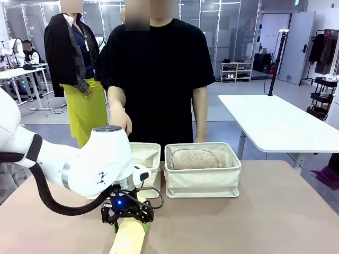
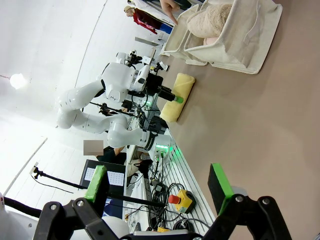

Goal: Divide the towels into two baskets.
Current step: Pick up one hotel-folded towel from the bottom of the table and place it in the Fabric basket indicated by the person.

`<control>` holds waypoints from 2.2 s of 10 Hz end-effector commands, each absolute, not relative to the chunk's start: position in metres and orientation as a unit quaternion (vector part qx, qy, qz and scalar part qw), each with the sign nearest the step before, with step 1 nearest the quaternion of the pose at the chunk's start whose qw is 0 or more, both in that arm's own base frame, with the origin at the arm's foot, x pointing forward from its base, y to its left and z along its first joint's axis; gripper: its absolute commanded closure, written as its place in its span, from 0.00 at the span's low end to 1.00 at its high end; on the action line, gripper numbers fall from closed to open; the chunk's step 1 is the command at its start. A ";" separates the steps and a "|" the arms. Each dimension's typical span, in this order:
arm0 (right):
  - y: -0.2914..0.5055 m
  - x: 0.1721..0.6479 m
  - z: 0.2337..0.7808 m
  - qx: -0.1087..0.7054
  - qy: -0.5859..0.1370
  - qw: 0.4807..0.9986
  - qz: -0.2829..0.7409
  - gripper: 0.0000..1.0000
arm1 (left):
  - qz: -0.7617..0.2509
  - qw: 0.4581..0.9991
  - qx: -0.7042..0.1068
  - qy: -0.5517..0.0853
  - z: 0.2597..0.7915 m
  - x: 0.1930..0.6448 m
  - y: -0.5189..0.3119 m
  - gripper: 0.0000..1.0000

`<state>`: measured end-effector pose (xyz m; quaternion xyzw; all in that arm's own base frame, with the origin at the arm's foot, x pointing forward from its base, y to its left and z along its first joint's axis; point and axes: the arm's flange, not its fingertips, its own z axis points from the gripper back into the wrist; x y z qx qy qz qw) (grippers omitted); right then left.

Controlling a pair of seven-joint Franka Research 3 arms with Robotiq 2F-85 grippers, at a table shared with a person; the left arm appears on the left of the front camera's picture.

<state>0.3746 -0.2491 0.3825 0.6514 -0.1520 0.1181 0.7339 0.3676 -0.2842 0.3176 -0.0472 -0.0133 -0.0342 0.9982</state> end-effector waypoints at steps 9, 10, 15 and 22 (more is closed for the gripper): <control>-0.247 0.372 0.385 0.651 -0.156 0.733 0.119 0.00 | -0.043 0.998 -0.022 -0.049 0.370 0.344 -0.287 0.65; -0.247 0.372 0.385 0.651 -0.156 0.733 0.119 0.00 | -0.055 0.997 -0.017 -0.057 0.397 0.336 -0.285 0.65; -0.247 0.372 0.385 0.651 -0.156 0.733 0.119 0.00 | -0.157 0.986 -0.010 -0.051 0.468 0.342 -0.272 0.65; -0.247 0.372 0.385 0.651 -0.156 0.733 0.119 0.00 | -0.550 0.834 0.048 -0.001 0.518 0.340 -0.244 0.65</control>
